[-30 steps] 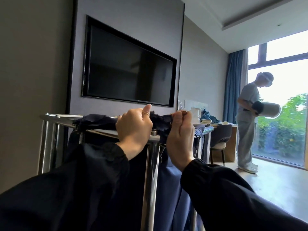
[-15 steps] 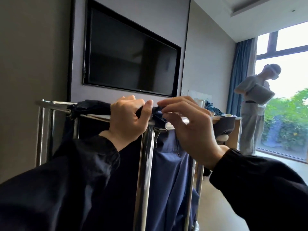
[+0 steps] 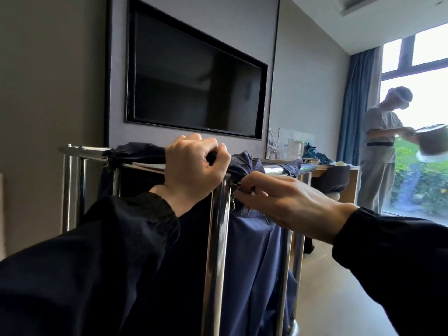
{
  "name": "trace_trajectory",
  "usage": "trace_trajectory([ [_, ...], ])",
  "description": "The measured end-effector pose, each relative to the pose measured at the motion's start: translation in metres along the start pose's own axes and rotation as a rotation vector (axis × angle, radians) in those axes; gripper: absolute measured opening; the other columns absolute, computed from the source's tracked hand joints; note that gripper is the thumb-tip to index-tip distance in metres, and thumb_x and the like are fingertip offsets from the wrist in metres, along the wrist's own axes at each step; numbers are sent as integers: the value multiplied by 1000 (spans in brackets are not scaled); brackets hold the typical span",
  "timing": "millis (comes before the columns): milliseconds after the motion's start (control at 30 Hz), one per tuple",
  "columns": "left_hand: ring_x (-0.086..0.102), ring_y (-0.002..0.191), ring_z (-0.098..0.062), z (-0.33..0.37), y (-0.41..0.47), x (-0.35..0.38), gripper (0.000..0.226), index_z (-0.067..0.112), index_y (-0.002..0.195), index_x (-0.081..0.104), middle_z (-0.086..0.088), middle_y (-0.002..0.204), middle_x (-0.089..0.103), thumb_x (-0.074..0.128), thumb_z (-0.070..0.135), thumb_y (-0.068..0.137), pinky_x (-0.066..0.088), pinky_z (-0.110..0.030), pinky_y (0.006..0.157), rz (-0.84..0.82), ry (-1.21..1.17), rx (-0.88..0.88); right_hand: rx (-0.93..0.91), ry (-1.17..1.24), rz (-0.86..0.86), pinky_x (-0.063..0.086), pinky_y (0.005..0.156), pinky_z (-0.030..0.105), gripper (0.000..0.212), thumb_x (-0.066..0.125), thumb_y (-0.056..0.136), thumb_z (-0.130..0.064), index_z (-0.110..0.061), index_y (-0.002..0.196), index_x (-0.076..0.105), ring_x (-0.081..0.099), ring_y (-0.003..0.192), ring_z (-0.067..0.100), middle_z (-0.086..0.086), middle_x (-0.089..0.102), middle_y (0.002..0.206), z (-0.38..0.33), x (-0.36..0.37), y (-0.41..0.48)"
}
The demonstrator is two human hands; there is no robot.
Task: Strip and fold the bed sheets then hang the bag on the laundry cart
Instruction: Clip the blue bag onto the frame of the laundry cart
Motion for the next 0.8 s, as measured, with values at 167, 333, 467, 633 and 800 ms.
trace_trajectory([
  [167,28,44,-15,1,0,0,36,22,54,29,11,49,22,47,26,85,17,-23,56,-1,-2,-17,-99,20,-114,53,58,35,29,43,95,-11,-8,120,56,57,73,24,11,54,108,-1,-6,-1],
  [333,28,44,-15,0,0,-1,34,23,55,30,10,49,24,47,26,84,19,-23,58,1,3,-33,-136,-40,21,51,62,39,15,54,96,-4,1,95,68,59,72,27,15,64,94,1,-23,4],
  [467,29,45,-16,-1,0,1,33,24,55,31,10,49,25,47,28,84,20,-24,58,-19,5,-54,-147,-205,69,43,58,37,24,49,96,0,-1,78,65,46,62,24,11,57,78,-8,-25,12],
  [633,30,44,-17,-2,1,1,35,22,53,32,9,48,25,46,30,83,19,-24,57,-40,12,-82,-139,-273,99,42,57,37,26,51,91,4,-5,68,60,44,59,23,8,50,71,-18,-22,15],
  [800,35,47,-18,-5,0,7,38,18,51,40,6,47,33,42,36,84,20,-26,58,-121,77,-115,-141,-246,58,41,58,36,31,45,95,0,-6,70,62,43,58,22,6,51,71,-20,-14,14],
])
Point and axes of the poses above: each hand's wrist, its own y-axis towards the middle knuckle, its own x-axis out of the palm, z = x × y, the point moved 9 cm from there along y, towards the middle knuckle
